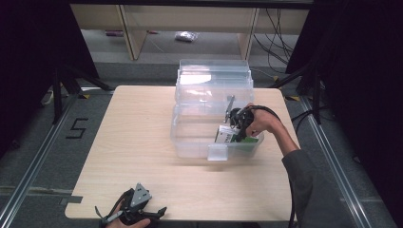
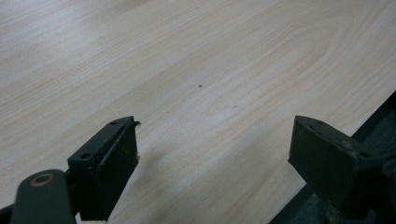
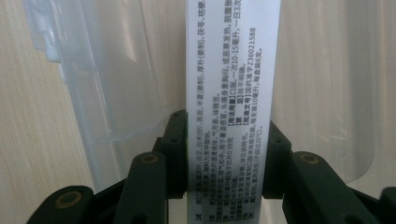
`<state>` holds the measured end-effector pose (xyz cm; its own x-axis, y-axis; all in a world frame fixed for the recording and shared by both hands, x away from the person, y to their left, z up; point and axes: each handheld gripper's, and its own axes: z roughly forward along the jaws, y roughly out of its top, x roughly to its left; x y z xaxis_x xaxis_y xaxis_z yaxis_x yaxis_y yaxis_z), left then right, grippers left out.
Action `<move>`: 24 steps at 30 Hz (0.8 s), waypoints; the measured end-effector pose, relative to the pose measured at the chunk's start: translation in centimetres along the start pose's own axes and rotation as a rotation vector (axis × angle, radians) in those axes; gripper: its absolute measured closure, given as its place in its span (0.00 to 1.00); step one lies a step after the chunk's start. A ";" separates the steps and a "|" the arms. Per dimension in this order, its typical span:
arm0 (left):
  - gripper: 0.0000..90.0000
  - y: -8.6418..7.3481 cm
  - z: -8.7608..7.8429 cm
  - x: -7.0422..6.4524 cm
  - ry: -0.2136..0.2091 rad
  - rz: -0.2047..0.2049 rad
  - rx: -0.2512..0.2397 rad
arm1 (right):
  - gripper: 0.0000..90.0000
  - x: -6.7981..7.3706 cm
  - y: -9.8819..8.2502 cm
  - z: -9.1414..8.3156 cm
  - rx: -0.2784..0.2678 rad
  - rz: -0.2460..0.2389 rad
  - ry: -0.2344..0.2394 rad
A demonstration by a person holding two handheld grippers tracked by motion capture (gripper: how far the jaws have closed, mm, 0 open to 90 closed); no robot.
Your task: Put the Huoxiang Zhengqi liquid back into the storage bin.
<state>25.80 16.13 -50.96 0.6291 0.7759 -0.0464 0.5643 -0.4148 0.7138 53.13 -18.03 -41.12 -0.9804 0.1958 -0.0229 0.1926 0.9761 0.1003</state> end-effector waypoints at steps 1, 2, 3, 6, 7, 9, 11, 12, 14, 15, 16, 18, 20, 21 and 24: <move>0.17 0.0 0.0 0.0 -0.001 0.002 0.002 | 0.70 -0.1 0.1 0.0 -0.005 -0.015 0.000; 0.17 0.0 0.0 0.0 0.000 0.000 0.000 | 0.70 -0.1 0.0 0.0 -0.010 -0.010 0.001; 0.17 0.0 0.0 0.0 -0.001 0.001 0.001 | 0.69 0.0 0.0 -0.2 -0.009 0.008 0.001; 0.17 0.0 0.0 0.0 -0.001 0.001 0.001 | 0.67 0.2 0.1 -0.5 -0.018 0.010 0.007; 0.17 0.0 0.0 0.0 -0.001 0.001 0.001 | 0.67 0.1 0.1 -0.7 -0.028 0.015 0.004; 0.17 0.0 0.0 0.0 0.002 0.006 0.004 | 0.67 0.0 -0.1 -1.0 -0.059 -0.011 0.005; 0.17 0.1 -0.2 0.2 -0.003 0.031 0.026 | 0.65 0.1 -0.3 -1.4 -0.069 0.002 -0.002; 0.17 0.0 0.0 0.0 0.008 0.001 -0.001 | 0.64 0.1 -0.4 -1.6 -0.076 0.018 -0.007; 0.17 0.0 0.0 0.0 0.000 0.001 0.001 | 0.63 0.3 -0.6 -2.2 -0.096 0.052 -0.016; 0.17 0.0 0.0 0.0 0.006 0.003 0.002 | 0.63 0.6 -0.7 -2.6 -0.109 0.064 -0.026; 0.17 0.0 0.1 0.1 0.010 0.006 0.004 | 0.62 0.6 -0.7 -2.8 -0.121 0.058 -0.026; 0.17 0.0 0.1 0.1 0.009 0.005 0.003 | 0.61 0.7 -0.9 -3.2 -0.166 0.070 -0.023; 0.17 0.0 0.1 0.0 0.011 0.006 0.004 | 0.61 0.8 -1.1 -3.7 -0.185 0.075 -0.033; 0.17 0.0 0.1 0.1 0.011 0.006 0.004 | 0.60 0.9 -1.3 -3.9 -0.179 0.085 -0.048; 0.17 0.0 0.1 0.1 0.013 0.003 0.000 | 0.55 1.3 -1.5 -4.5 -0.203 0.101 -0.068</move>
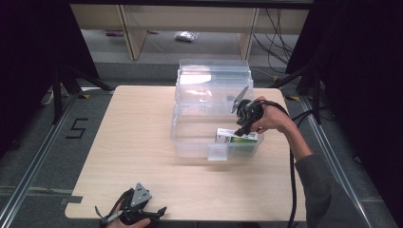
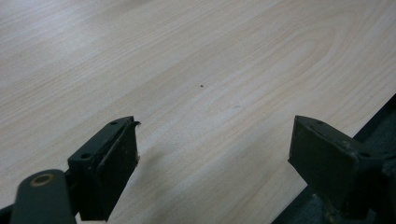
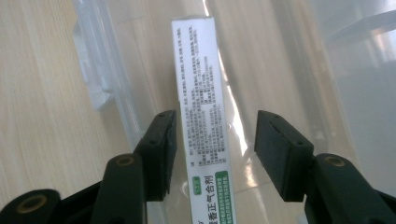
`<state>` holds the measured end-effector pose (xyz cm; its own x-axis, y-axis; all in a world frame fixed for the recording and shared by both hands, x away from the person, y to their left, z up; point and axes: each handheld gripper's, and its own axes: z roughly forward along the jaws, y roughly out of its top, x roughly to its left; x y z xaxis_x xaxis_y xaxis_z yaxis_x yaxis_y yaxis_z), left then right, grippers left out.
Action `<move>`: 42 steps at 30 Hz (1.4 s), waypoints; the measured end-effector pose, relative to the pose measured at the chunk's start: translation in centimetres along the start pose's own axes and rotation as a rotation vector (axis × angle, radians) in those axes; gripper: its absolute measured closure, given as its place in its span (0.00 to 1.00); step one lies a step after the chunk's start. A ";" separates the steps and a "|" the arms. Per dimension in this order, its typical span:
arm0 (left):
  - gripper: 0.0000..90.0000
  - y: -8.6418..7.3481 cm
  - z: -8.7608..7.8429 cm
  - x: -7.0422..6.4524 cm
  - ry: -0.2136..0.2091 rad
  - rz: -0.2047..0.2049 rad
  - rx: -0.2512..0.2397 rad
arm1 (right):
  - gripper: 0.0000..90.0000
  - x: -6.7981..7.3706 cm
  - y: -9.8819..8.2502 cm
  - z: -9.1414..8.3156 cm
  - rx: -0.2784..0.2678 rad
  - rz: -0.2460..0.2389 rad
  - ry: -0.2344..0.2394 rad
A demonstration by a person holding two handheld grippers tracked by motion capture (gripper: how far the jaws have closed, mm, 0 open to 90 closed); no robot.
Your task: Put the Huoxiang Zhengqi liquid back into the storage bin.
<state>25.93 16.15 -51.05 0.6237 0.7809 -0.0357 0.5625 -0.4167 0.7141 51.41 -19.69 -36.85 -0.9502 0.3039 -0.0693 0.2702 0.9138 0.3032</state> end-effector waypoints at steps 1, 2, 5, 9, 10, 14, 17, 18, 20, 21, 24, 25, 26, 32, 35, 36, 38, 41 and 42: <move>0.17 0.0 0.0 0.0 -0.004 0.006 0.006 | 0.54 0.1 -0.1 -0.5 -0.017 0.008 -0.001; 0.17 0.0 0.0 0.0 -0.004 0.006 0.006 | 0.54 0.1 -0.1 -0.5 -0.017 0.008 -0.001; 0.17 0.0 -0.1 0.0 -0.001 0.003 0.006 | 0.54 0.2 -0.3 -1.2 -0.049 0.026 -0.020; 0.17 0.0 -0.1 0.1 -0.001 0.014 0.013 | 0.50 0.8 -0.4 -2.1 -0.095 0.023 -0.076; 0.17 0.0 -0.1 0.1 -0.001 0.014 0.013 | 0.50 0.8 -0.4 -2.1 -0.095 0.023 -0.076; 0.17 0.0 -0.1 0.1 -0.001 0.015 0.016 | 0.47 1.1 -0.5 -2.6 -0.119 0.056 -0.107; 0.17 0.0 -0.1 0.1 0.000 0.015 0.012 | 0.47 1.5 -0.7 -2.8 -0.137 0.077 -0.095; 0.17 0.0 -0.1 0.1 0.000 0.015 0.014 | 0.47 1.5 -0.7 -2.7 -0.138 0.067 -0.096; 0.17 0.1 -0.1 0.1 0.007 0.016 0.020 | 0.46 1.6 -0.8 -2.7 -0.141 0.070 -0.098; 0.17 0.0 -0.1 0.1 0.003 0.015 0.017 | 0.46 1.7 -1.0 -2.7 -0.149 0.077 -0.097; 0.17 0.0 -0.1 0.1 0.004 0.015 0.021 | 0.45 1.9 -1.3 -2.9 -0.150 0.077 -0.102; 0.17 0.1 -0.1 0.1 0.004 0.016 0.021 | 0.45 2.1 -1.4 -3.0 -0.151 0.101 -0.099; 0.17 0.1 -0.1 0.1 0.004 0.016 0.020 | 0.44 2.1 -1.5 -3.1 -0.163 0.102 -0.104; 0.17 0.0 -0.1 0.1 0.001 0.014 0.017 | 0.40 2.8 -2.0 -3.1 -0.189 0.110 -0.107; 0.17 0.0 -0.1 0.1 0.000 0.013 0.016 | 0.38 3.3 -2.3 -3.2 -0.205 0.125 -0.108; 0.17 0.0 -0.1 0.1 -0.001 0.012 0.014 | 0.38 3.4 -2.4 -3.2 -0.214 0.121 -0.103; 0.17 0.0 -0.1 0.1 0.000 0.015 0.019 | 0.38 3.6 -2.6 -3.3 -0.223 0.129 -0.114; 0.17 0.0 -0.1 0.1 0.000 0.015 0.019 | 0.37 3.8 -2.8 -3.3 -0.248 0.135 -0.131; 0.17 0.0 -0.1 0.1 0.001 0.014 0.019 | 0.36 3.9 -2.9 -3.4 -0.256 0.153 -0.132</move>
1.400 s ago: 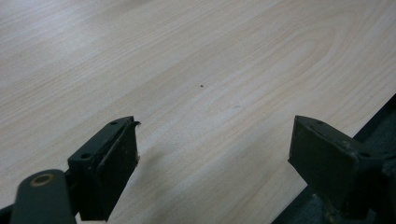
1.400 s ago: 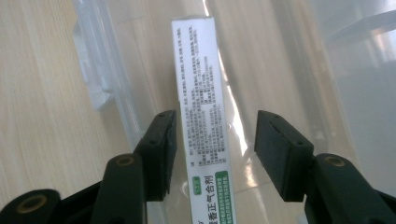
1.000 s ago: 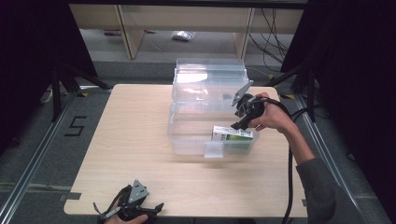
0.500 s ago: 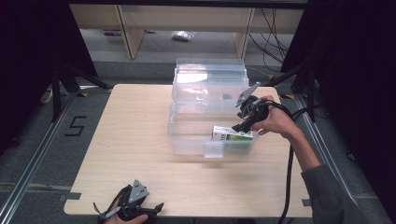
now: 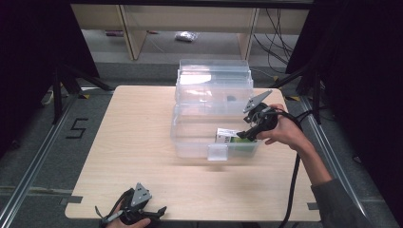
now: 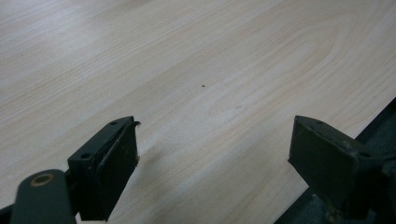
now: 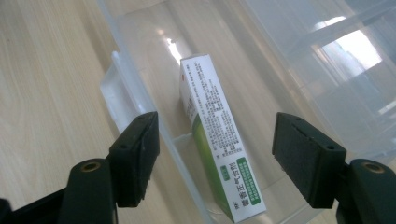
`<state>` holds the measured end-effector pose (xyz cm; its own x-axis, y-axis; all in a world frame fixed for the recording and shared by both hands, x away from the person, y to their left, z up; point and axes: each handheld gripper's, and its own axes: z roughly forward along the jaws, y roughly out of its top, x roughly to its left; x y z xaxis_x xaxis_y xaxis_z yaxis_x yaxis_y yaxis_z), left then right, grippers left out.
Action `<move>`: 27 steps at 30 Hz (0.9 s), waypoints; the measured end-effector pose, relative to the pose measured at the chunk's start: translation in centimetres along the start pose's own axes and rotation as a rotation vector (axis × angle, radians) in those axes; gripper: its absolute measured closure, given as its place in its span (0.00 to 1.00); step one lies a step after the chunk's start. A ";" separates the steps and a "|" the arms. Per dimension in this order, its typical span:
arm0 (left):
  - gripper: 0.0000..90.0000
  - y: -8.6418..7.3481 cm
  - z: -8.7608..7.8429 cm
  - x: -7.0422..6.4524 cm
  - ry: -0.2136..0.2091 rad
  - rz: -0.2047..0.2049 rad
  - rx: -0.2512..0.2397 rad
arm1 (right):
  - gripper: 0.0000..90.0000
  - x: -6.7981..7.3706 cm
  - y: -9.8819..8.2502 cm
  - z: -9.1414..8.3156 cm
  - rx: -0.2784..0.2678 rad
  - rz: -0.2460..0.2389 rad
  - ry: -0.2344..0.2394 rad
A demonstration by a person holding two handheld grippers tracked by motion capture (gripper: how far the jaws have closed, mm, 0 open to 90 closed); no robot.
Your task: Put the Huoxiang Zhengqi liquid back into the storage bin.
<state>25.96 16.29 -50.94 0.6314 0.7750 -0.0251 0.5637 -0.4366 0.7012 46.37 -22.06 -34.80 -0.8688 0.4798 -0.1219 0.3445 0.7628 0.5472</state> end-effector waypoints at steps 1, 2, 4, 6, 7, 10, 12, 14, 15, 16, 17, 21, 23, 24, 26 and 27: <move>0.17 0.0 0.0 0.0 0.014 0.000 0.004 | 0.35 0.0 -0.1 -0.2 0.005 0.013 0.015; 0.17 0.0 0.0 0.0 0.001 -0.002 0.003 | 0.35 0.1 -0.2 -0.2 -0.005 0.023 0.015; 0.17 0.0 -0.1 0.1 0.002 0.003 0.007 | 0.35 0.4 -0.4 -0.3 -0.003 0.044 0.008; 0.17 0.0 0.0 0.0 0.003 -0.003 0.000 | 0.35 0.4 -0.7 -0.3 -0.009 0.037 0.007; 0.17 0.0 0.0 0.0 0.002 0.003 0.006 | 0.34 0.5 -0.8 -0.3 -0.016 0.033 0.003; 0.17 0.0 0.0 -0.1 0.003 -0.013 -0.008 | 0.34 0.7 -1.1 -0.4 -0.023 0.042 -0.004; 0.17 0.0 0.0 0.0 0.014 0.003 0.005 | 0.33 0.9 -1.2 -0.6 -0.029 0.063 -0.010; 0.17 0.0 -0.1 0.0 -0.005 0.003 0.009 | 0.31 1.1 -1.3 -0.6 -0.029 0.062 0.002; 0.17 0.0 0.0 -0.1 0.001 -0.015 -0.008 | 0.31 1.2 -1.4 -0.6 -0.032 0.061 0.010; 0.17 0.0 0.0 0.0 0.005 -0.004 0.000 | 0.31 1.4 -1.5 -0.5 -0.030 0.070 0.003; 0.17 0.0 0.0 0.0 0.005 -0.002 -0.001 | 0.30 1.4 -1.7 -0.5 -0.033 0.055 -0.003; 0.17 0.0 -0.1 0.0 0.004 0.003 0.005 | 0.27 2.1 -2.2 -0.3 -0.039 0.109 -0.009; 0.17 0.0 0.0 0.0 0.004 0.003 0.005 | 0.26 2.3 -2.4 -0.3 -0.057 0.111 -0.006; 0.17 0.0 0.0 0.0 0.001 0.002 0.006 | 0.26 2.7 -2.4 -0.5 -0.042 0.146 -0.007; 0.17 0.0 0.0 0.0 0.004 0.004 0.007 | 0.24 2.9 -2.6 -0.4 -0.066 0.160 -0.016; 0.17 0.0 0.0 0.0 0.004 0.003 0.006 | 0.24 3.0 -2.7 -0.4 -0.077 0.154 -0.028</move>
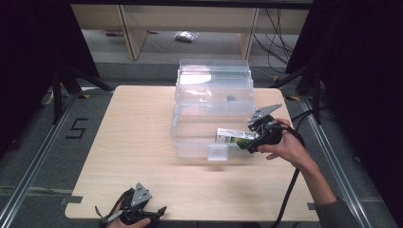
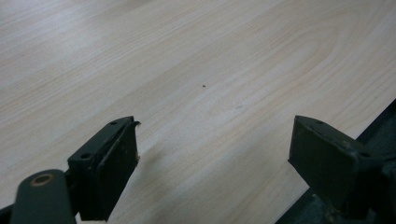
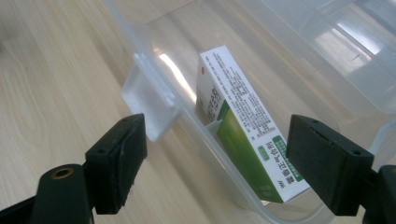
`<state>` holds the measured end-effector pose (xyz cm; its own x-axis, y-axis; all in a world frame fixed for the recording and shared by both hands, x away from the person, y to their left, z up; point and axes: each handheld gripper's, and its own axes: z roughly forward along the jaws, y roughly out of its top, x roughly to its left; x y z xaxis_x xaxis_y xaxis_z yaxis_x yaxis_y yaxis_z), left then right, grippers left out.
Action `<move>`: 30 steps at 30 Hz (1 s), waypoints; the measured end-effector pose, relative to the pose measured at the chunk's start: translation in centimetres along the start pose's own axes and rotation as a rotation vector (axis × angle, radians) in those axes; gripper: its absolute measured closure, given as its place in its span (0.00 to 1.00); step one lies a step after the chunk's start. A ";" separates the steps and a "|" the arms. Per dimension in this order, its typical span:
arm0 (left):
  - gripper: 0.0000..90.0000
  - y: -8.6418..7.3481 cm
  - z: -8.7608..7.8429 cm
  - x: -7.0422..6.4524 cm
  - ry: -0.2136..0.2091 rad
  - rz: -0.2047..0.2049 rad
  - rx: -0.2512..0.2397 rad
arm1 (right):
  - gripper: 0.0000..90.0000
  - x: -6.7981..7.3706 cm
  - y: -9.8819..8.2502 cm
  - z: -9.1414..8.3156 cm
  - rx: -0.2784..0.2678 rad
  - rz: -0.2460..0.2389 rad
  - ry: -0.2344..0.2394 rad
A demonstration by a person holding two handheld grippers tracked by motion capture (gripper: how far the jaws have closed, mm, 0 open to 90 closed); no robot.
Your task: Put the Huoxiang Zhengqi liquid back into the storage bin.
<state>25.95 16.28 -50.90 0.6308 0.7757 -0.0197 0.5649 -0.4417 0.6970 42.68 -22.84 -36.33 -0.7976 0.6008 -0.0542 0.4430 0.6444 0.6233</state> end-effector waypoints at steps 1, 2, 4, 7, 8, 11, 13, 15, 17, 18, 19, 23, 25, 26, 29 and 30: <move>0.17 0.0 0.0 0.0 -0.002 -0.004 -0.003 | 0.24 0.1 -0.1 0.0 -0.007 -0.008 0.010; 0.17 0.0 -0.1 0.0 -0.008 0.000 0.002 | 0.23 0.2 -0.3 0.2 -0.028 -0.024 0.005; 0.17 0.0 0.1 0.0 0.011 0.000 -0.002 | 0.23 0.4 -0.5 0.0 -0.022 -0.046 -0.010; 0.17 0.0 0.0 0.0 0.008 0.002 0.000 | 0.21 0.9 -1.0 0.0 -0.038 -0.031 -0.008; 0.17 0.0 0.0 0.0 0.008 0.001 0.000 | 0.21 1.1 -1.1 0.0 -0.040 -0.025 -0.003; 0.17 0.0 0.0 0.0 -0.002 -0.005 -0.003 | 0.21 1.3 -1.6 0.0 -0.040 -0.027 0.010; 0.17 0.0 0.0 0.0 -0.008 0.001 0.002 | 0.21 1.6 -1.9 0.1 -0.066 -0.017 -0.003; 0.17 0.0 0.1 -0.1 -0.008 -0.017 -0.014 | 0.21 1.8 -2.2 0.1 -0.059 -0.018 0.011; 0.17 0.0 0.0 0.0 -0.003 -0.007 -0.005 | 0.21 2.0 -2.4 0.3 -0.067 -0.015 0.006; 0.17 0.0 0.0 0.1 -0.008 0.006 0.002 | 0.21 2.1 -2.6 0.3 -0.080 -0.015 0.000; 0.17 0.0 0.0 0.0 -0.006 -0.005 0.000 | 0.21 2.1 -2.7 0.2 -0.075 -0.014 0.013; 0.17 0.0 0.0 0.0 -0.009 0.003 0.000 | 0.21 2.7 -3.2 0.3 -0.089 0.035 0.018; 0.17 0.0 0.0 0.0 -0.007 0.005 0.001 | 0.21 2.7 -3.4 0.4 -0.086 0.021 0.020; 0.17 0.0 -0.1 0.0 -0.005 -0.004 0.000 | 0.21 2.9 -3.6 0.6 -0.105 0.039 0.010; 0.17 0.0 0.0 0.0 -0.005 -0.005 0.001 | 0.21 3.0 -3.9 0.6 -0.090 0.042 0.022; 0.17 0.0 0.0 0.0 -0.005 -0.002 0.002 | 0.21 3.2 -4.0 0.7 -0.105 0.049 0.016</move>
<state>25.93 16.29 -50.87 0.6322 0.7744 -0.0246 0.5673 -0.4410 0.6955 38.61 -23.13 -39.56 -0.7831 0.6218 -0.0097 0.4367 0.5610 0.7033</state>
